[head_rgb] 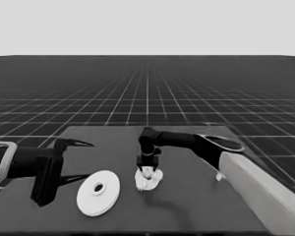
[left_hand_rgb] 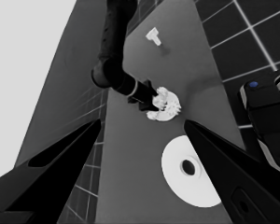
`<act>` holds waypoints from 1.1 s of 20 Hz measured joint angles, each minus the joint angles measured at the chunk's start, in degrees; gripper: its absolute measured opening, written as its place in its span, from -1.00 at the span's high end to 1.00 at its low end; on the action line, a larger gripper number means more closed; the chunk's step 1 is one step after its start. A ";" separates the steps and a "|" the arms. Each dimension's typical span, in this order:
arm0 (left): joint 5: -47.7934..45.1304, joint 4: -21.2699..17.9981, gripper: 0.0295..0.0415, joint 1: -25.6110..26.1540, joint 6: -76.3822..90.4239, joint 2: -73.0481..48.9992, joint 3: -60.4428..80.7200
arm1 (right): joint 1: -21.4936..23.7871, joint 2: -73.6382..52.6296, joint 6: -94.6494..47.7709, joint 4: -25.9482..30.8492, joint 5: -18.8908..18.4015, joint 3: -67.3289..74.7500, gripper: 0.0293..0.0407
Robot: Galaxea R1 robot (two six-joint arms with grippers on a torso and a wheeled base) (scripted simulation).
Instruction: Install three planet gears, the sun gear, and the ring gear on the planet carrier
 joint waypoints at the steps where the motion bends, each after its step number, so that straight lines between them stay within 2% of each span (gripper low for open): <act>1: 0.00 0.00 -0.49 0.00 0.00 0.00 0.00 | -0.03 0.01 -0.02 -0.04 0.02 -0.03 0.71; 22: 0.00 0.00 -0.49 0.00 0.00 0.00 0.00 | -0.85 -0.07 11.11 -0.05 0.03 -0.12 0.72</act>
